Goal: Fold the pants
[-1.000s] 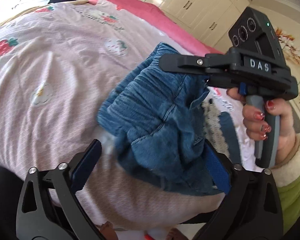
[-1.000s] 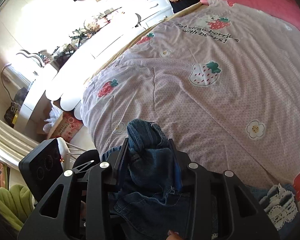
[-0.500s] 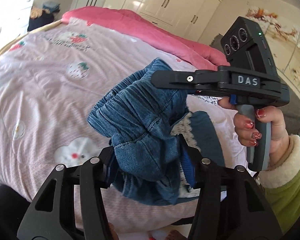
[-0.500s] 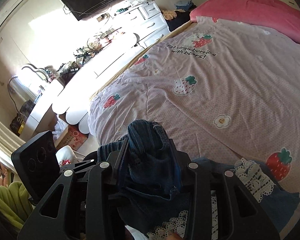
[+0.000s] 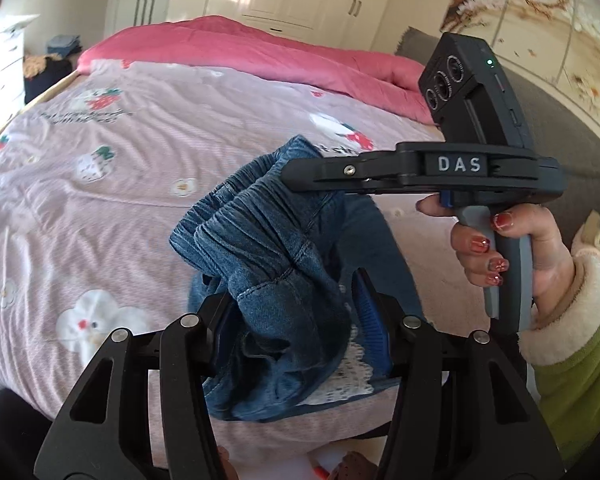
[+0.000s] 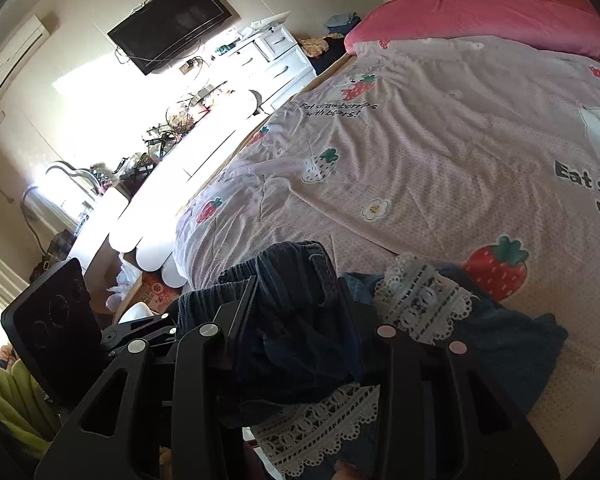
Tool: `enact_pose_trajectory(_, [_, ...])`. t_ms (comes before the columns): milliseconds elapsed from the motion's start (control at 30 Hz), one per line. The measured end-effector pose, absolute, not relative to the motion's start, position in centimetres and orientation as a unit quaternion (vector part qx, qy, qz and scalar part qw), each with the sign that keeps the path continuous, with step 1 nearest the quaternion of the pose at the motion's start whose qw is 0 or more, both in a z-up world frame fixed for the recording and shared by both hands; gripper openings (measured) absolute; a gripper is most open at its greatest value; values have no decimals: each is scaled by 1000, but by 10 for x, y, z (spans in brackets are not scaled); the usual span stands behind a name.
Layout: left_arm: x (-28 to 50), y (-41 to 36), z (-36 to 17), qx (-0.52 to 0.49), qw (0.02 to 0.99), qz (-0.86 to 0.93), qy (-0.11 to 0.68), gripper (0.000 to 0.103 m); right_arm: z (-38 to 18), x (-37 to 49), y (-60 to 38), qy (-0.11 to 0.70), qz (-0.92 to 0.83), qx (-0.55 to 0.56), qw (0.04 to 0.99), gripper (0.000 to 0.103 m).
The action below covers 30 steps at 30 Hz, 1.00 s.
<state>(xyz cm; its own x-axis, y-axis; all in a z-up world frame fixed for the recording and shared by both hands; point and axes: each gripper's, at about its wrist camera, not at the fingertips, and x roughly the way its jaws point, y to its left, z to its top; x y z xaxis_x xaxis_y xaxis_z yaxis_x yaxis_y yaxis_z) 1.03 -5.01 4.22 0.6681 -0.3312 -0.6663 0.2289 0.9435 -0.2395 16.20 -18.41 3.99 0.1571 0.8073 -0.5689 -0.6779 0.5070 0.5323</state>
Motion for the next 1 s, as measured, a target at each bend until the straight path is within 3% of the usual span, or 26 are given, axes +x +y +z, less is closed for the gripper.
enact_pose_trajectory(767, [14, -133, 2, -30, 875, -230, 426, 45, -7, 140, -288, 399, 408, 150, 807, 38])
enact_pose_trajectory(867, [5, -142, -2, -19, 872, -244, 423, 45, -5, 132, -296, 391, 387, 152, 821, 50])
enact_pose_trajectory(1000, [-1, -143, -5, -17, 868, -256, 425, 46, 1, 121, -298, 386, 384, 156, 824, 57])
